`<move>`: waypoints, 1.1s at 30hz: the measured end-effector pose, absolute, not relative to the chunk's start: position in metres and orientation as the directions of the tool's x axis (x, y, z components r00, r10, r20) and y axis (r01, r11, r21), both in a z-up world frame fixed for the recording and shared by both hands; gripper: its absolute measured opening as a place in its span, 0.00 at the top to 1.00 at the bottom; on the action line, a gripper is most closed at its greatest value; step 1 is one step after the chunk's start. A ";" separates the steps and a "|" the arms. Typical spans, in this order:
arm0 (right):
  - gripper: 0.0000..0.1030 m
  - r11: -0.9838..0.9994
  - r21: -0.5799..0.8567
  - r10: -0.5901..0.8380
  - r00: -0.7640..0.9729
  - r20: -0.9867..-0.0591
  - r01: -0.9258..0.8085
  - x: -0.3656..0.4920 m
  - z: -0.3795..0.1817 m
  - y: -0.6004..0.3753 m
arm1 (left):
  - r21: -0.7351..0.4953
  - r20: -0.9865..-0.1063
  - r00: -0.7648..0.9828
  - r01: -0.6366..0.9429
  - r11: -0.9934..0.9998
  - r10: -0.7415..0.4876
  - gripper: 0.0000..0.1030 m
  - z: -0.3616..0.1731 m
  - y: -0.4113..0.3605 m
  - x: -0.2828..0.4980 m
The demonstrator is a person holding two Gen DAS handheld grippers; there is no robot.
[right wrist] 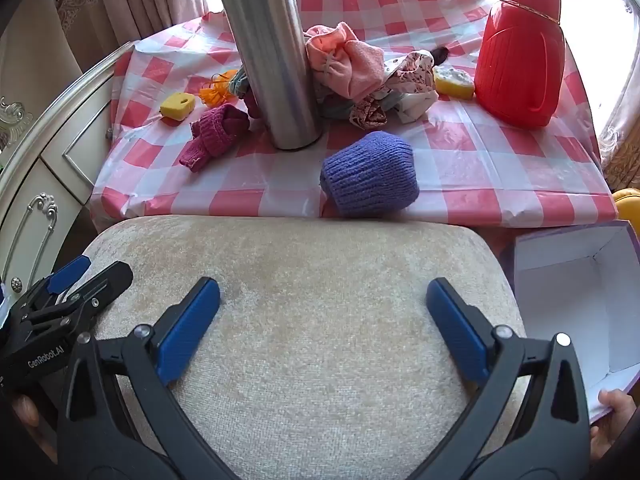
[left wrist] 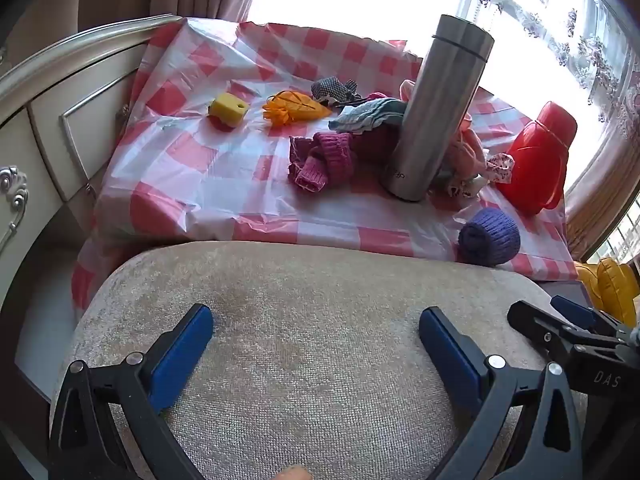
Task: Organize soft objects
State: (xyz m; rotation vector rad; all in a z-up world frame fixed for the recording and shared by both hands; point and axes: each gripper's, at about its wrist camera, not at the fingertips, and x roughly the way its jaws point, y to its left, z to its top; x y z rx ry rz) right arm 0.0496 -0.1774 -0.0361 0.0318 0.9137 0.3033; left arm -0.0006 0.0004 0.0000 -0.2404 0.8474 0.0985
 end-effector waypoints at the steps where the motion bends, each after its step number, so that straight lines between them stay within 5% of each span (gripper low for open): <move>1: 0.00 0.957 0.156 0.272 0.571 -0.774 -0.245 0.050 -0.036 -0.178 | -0.163 -0.759 0.651 -0.185 0.969 -0.003 0.00 0.000 0.000 0.000; 33: 0.00 0.959 0.145 0.264 0.576 -0.774 -0.245 0.050 -0.036 -0.177 | -0.165 -0.757 0.653 -0.188 0.968 -0.003 0.00 -0.002 0.000 0.002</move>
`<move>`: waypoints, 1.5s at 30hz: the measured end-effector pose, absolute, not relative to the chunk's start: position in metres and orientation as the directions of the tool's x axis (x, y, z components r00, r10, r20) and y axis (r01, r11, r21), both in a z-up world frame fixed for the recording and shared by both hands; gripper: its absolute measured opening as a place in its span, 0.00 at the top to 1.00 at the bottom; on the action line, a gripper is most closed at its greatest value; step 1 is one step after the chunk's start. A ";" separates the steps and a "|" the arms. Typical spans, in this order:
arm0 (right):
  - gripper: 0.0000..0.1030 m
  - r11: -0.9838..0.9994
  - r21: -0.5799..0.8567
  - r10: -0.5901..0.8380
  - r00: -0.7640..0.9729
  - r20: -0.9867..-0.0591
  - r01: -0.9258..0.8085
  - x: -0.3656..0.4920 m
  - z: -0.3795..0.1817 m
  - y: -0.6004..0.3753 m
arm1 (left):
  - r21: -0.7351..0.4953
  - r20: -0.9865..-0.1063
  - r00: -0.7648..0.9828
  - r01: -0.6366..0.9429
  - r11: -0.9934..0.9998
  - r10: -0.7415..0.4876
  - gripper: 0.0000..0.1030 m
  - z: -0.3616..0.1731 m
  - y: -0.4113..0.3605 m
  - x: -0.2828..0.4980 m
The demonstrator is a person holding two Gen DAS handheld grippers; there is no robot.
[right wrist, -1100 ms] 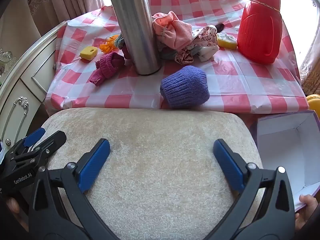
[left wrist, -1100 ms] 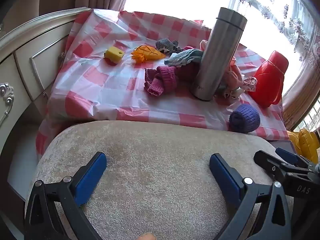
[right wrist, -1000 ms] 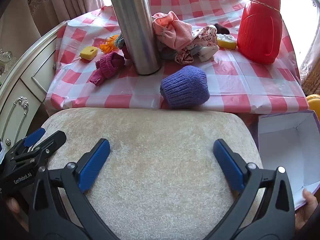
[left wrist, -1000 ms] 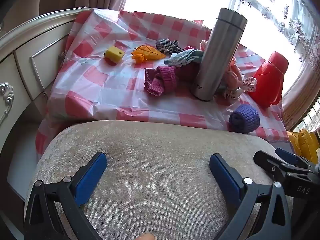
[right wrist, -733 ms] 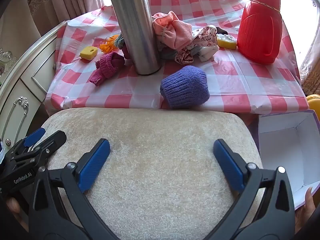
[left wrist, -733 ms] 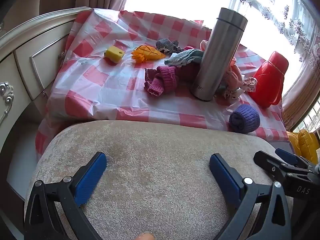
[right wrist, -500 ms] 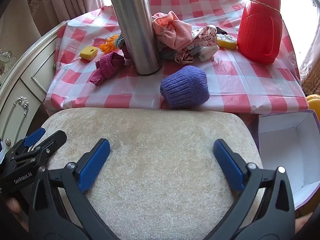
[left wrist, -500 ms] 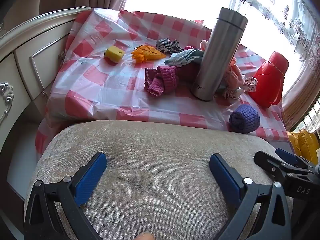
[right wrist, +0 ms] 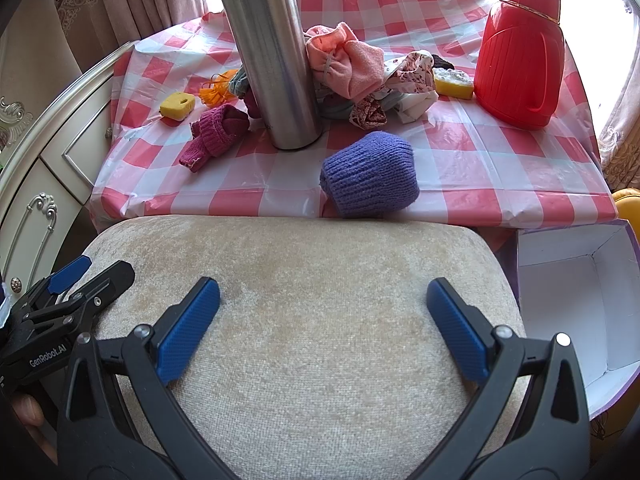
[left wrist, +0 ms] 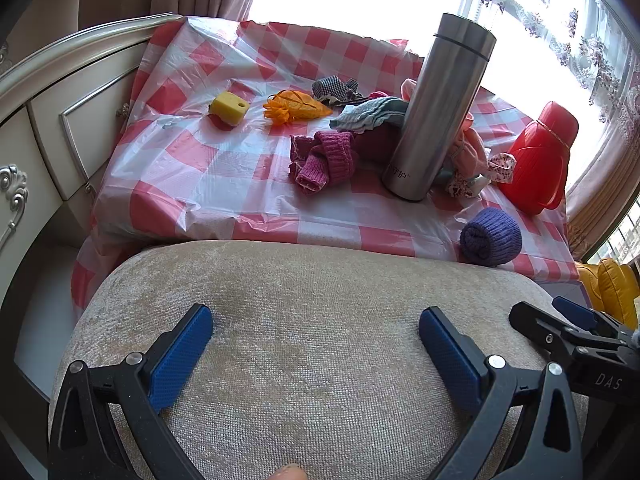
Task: Organize soft objects
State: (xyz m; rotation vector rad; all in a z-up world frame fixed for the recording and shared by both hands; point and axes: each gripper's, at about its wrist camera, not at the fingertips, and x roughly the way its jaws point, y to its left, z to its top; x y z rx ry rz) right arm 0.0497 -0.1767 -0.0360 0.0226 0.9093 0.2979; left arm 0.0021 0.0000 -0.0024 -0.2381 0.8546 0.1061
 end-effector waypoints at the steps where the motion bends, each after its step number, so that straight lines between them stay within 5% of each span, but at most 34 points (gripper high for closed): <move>1: 0.00 0.959 0.145 0.264 0.576 -0.773 -0.245 0.050 -0.036 -0.177 | -0.164 -0.757 0.653 -0.188 0.968 -0.002 0.00 -0.003 0.000 0.002; 45: 0.00 0.957 0.151 0.271 0.586 -0.764 -0.246 0.048 -0.037 -0.178 | -0.164 -0.757 0.653 -0.188 0.968 -0.001 0.00 -0.003 0.000 0.002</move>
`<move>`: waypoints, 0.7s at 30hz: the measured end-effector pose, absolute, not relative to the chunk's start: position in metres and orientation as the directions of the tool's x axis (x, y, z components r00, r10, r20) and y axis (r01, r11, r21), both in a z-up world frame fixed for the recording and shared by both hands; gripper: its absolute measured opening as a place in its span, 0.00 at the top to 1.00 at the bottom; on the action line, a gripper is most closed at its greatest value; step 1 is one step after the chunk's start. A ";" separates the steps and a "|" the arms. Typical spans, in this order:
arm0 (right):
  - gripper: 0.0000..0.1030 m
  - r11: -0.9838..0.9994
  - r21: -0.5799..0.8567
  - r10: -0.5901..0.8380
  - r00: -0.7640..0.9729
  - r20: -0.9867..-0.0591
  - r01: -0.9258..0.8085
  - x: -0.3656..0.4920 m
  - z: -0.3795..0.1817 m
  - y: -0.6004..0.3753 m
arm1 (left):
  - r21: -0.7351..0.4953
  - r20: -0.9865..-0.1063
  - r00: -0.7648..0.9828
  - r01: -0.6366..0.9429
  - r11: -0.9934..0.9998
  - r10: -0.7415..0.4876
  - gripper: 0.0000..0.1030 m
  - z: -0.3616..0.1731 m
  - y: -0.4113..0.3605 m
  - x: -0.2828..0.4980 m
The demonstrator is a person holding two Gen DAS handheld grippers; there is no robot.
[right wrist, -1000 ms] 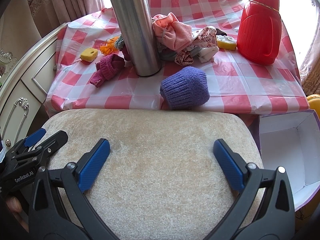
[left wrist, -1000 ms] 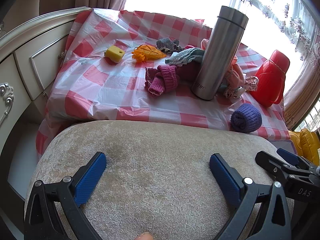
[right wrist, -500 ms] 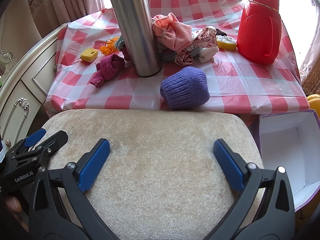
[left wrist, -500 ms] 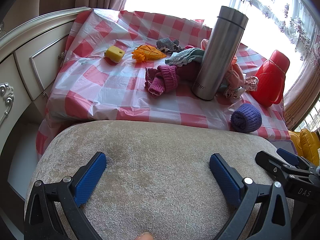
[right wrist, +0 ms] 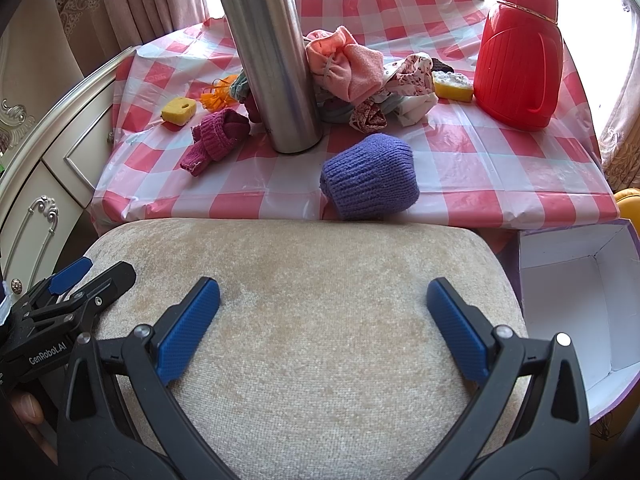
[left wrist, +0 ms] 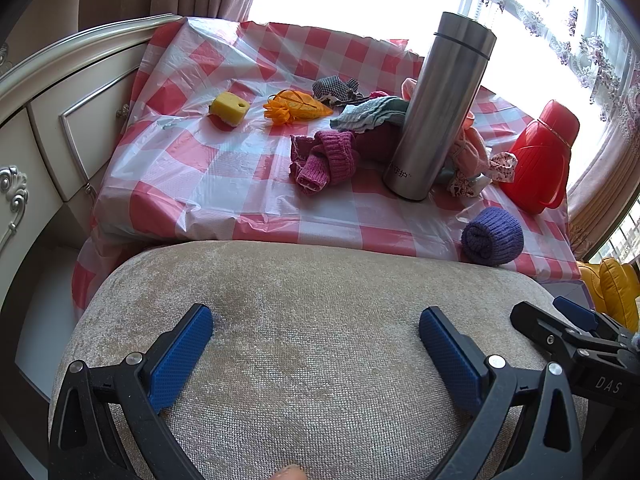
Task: Organize soft objects
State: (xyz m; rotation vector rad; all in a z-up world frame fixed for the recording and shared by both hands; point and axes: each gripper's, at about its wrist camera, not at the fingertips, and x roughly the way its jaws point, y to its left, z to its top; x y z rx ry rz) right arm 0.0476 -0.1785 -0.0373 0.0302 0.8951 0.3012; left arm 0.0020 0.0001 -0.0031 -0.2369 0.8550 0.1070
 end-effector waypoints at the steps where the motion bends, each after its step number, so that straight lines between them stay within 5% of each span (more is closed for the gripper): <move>1: 0.00 0.958 0.150 0.270 0.586 -0.764 -0.246 0.048 -0.037 -0.178 | -0.164 -0.758 0.653 -0.188 0.968 -0.001 0.00 -0.003 0.000 0.002; 21: 0.00 0.941 0.186 0.305 0.467 -0.830 -0.283 0.078 -0.037 -0.179 | -0.205 -0.816 0.578 -0.250 0.946 -0.024 0.00 0.002 0.014 0.059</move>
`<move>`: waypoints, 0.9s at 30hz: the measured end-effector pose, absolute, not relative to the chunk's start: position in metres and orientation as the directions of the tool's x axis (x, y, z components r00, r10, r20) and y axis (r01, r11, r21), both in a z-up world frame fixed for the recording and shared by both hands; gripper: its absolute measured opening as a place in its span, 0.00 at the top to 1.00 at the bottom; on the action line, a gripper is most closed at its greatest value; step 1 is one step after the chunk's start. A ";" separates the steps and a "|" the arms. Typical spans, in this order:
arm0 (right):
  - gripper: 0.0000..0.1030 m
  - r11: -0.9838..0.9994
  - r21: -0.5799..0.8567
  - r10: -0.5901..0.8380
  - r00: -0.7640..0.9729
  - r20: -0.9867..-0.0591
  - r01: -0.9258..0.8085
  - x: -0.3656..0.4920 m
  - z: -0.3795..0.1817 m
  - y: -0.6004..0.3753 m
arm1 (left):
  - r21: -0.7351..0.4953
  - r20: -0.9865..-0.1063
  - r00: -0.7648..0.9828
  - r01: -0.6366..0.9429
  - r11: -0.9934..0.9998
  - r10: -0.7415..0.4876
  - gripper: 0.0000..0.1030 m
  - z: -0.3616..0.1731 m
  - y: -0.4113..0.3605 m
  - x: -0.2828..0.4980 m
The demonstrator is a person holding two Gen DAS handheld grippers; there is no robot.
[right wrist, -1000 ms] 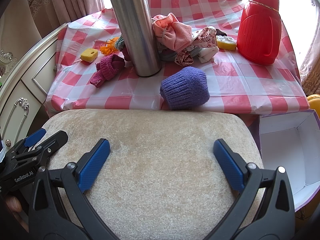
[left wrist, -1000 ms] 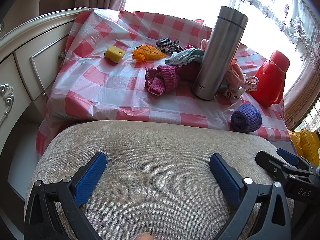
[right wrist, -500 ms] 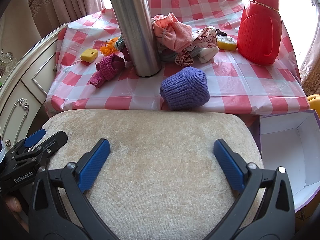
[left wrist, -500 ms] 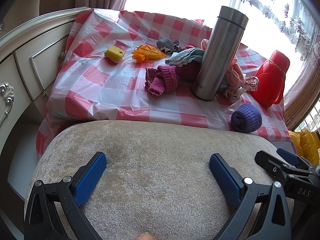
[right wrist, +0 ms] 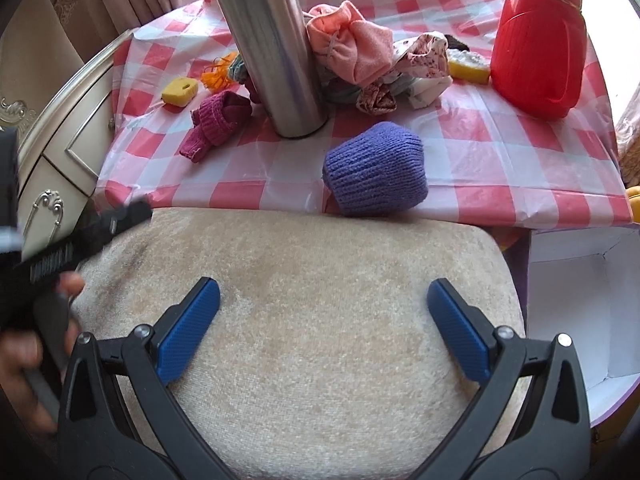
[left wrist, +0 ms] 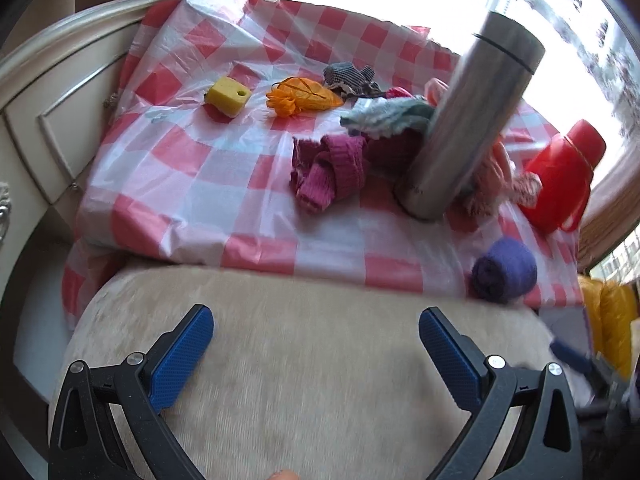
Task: Organize soft objects
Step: 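Grasp the magenta knit sock with the left tool while the right tool grasps the purple knit cap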
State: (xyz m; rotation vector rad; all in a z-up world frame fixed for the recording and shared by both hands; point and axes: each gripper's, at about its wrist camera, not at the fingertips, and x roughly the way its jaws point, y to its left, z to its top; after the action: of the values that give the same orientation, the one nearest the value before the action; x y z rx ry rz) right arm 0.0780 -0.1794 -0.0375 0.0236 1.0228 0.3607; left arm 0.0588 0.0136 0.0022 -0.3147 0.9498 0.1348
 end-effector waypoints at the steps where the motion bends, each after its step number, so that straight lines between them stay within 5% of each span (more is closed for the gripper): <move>1: 0.00 0.941 0.189 0.306 0.470 -0.828 -0.280 0.080 -0.037 -0.180 | -0.220 -0.815 0.578 -0.256 0.941 -0.033 0.00 0.003 0.016 0.068; 14: 0.00 0.956 0.028 0.195 0.559 -0.806 -0.294 0.120 -0.033 -0.174 | -0.248 -0.838 0.543 -0.294 0.923 -0.053 0.02 -0.006 0.027 0.170; 23: 0.00 0.937 -0.121 0.090 0.560 -0.824 -0.328 0.155 -0.048 -0.159 | -0.246 -0.848 0.527 -0.298 0.922 -0.056 0.19 -0.022 0.020 0.201; 27: 0.03 0.936 -0.125 0.072 0.528 -0.846 -0.328 0.166 -0.057 -0.160 | -0.269 -0.854 0.514 -0.303 0.914 -0.081 0.38 -0.031 0.023 0.204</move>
State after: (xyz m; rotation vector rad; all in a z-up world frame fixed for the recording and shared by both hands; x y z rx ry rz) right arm 0.1664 -0.1602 -0.0573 -0.2844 0.9894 0.2430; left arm 0.2044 0.0225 -0.0310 -0.4150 1.0305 0.1382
